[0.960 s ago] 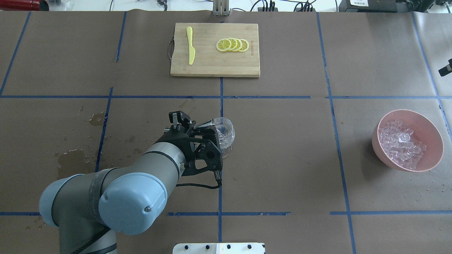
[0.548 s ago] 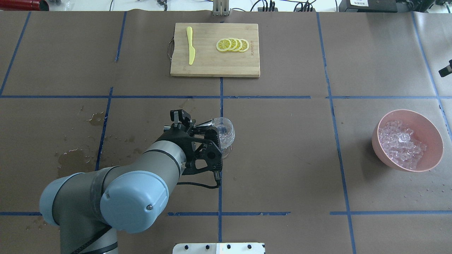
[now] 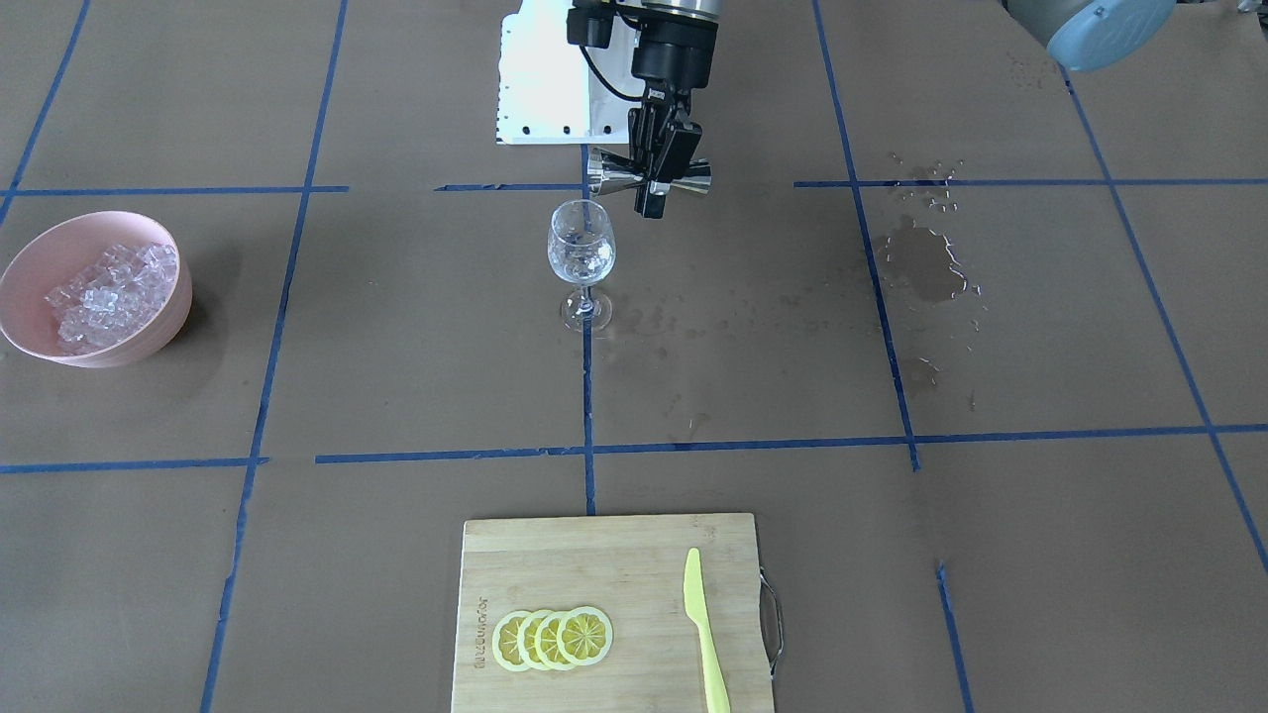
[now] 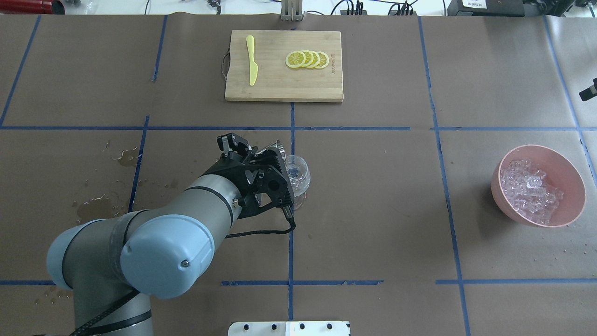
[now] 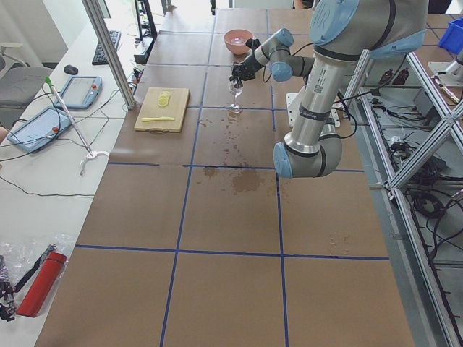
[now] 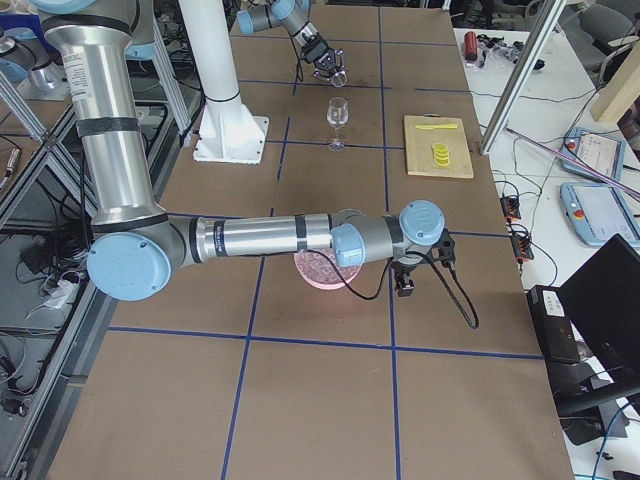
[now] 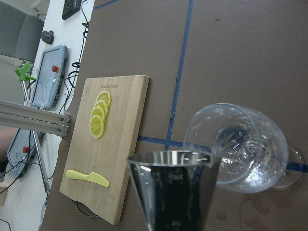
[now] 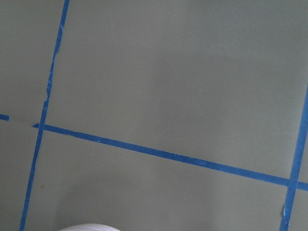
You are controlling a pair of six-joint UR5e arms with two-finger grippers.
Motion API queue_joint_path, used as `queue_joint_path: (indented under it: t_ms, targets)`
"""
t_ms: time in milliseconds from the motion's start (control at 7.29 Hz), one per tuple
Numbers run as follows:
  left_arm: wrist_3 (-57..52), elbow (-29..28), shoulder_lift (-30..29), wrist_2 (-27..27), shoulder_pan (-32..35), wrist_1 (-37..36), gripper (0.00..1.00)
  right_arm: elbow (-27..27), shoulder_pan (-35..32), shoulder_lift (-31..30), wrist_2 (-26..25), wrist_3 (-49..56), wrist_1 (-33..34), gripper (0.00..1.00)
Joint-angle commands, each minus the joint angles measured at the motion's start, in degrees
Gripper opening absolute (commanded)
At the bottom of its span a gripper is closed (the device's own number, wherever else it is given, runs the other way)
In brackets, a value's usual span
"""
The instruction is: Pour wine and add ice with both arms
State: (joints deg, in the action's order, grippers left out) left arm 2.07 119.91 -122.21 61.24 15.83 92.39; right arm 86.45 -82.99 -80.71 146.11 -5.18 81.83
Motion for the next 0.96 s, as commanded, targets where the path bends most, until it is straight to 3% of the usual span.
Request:
queue_joint_path:
  t_ms: [0,548,685,823]
  targets:
    - [11.41,2.59,5.10,-0.32,0.61,2.87,0.00,0.12,0.02,0.11,-0.03,0.00,0.00,1.00]
    - [28.41,2.78,23.02,-0.42,1.92,25.67,0.00,0.04,0.02,0.81,-0.21,0.00,0.00,1.00]
    - [34.17,2.08,30.47,-0.59,2.36,34.69,0.00,0.04,0.02,0.99,-0.21,0.00,0.00,1.00]
    - [39.54,-2.19,38.29,-2.94,2.45,50.62,0.00,-0.05,0.02,0.99,-0.21,0.00,0.00,1.00]
